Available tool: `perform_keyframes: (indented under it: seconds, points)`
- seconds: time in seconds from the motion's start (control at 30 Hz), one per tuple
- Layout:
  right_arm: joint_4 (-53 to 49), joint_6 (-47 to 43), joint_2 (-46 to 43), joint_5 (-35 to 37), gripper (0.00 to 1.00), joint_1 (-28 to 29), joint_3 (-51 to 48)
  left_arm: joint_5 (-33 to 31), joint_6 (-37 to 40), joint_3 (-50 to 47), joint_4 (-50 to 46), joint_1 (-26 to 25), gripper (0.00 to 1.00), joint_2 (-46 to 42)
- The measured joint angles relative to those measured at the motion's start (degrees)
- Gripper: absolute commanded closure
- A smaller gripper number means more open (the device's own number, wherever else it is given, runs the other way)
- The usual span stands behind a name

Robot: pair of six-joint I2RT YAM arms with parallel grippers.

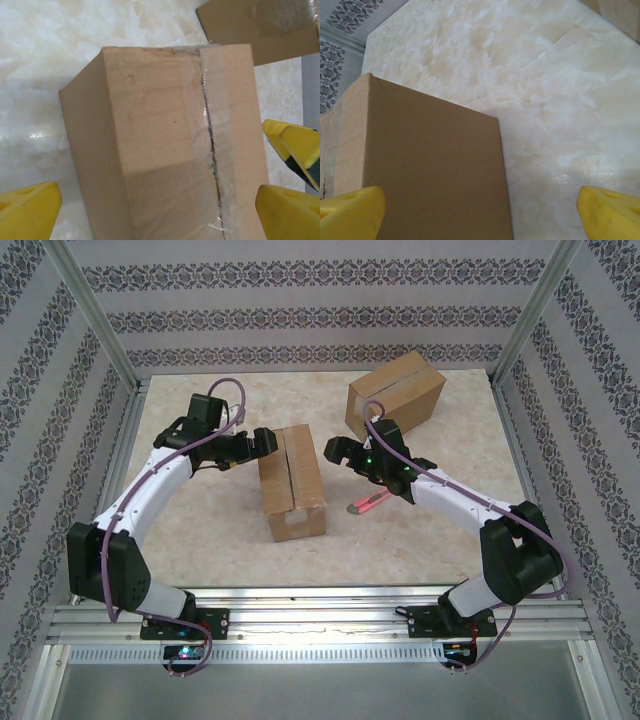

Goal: Unpack the express box

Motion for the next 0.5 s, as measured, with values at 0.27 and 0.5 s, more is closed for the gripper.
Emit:
perform_keyframes:
  seconds: [0.27,0.5]
  points:
    - [-0.02,-0.02,0.09,-0.02,0.02,0.00,0.00,2.16,-0.02,-0.24,1.38,0.00,0.00,2.73]
    - [0.11,0.00,1.05,-0.11,0.02,0.00,0.00,3.32,-0.13,-1.20,2.67,0.00,0.00,3.08]
